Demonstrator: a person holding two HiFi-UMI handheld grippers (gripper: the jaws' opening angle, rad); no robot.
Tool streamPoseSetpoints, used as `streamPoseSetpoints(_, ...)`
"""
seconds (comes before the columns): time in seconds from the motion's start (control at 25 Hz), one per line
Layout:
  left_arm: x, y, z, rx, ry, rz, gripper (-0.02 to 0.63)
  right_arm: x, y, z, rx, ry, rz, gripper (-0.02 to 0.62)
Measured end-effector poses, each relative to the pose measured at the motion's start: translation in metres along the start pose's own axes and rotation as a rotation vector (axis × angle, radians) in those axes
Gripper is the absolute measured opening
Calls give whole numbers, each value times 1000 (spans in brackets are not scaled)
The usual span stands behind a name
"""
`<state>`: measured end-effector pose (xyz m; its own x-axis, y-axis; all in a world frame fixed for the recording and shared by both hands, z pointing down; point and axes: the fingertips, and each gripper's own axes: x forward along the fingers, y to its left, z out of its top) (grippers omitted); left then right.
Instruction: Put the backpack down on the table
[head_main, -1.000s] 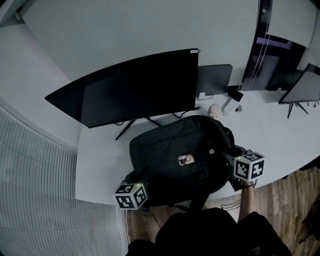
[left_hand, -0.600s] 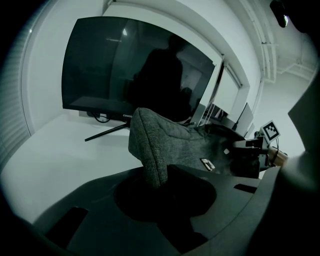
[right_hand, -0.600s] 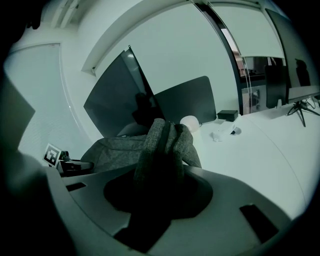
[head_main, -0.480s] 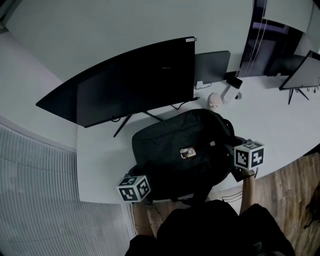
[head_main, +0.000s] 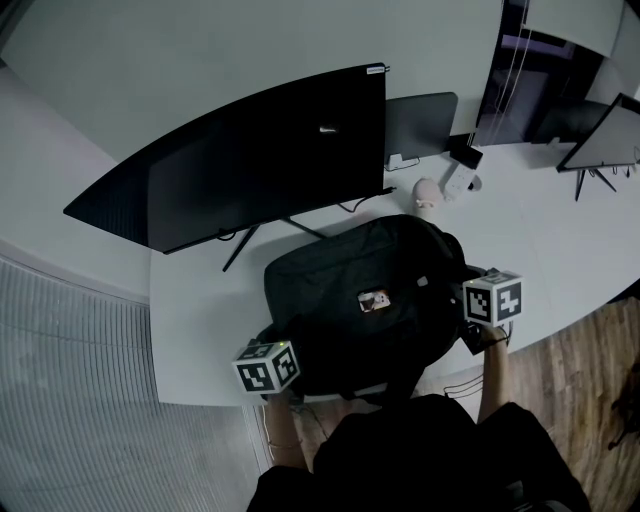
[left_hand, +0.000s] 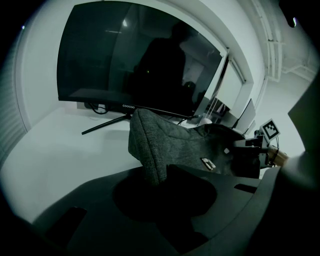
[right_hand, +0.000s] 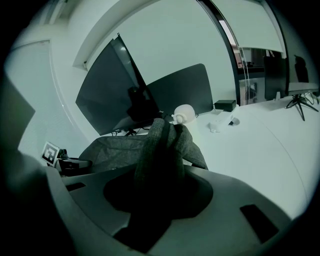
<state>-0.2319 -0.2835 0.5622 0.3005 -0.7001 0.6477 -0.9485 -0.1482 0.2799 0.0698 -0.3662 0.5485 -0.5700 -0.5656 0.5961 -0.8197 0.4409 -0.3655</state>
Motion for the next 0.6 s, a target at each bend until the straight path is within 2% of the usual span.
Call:
streamPoseSetpoints(0.24,5,3,-2,-15,21,-3,78,6,-6,-4,7,27,-20,114)
streamPoseSetpoints(0.6,13,11,-6,-48,49,19,124,9,-15,-8,20,74,-73,124)
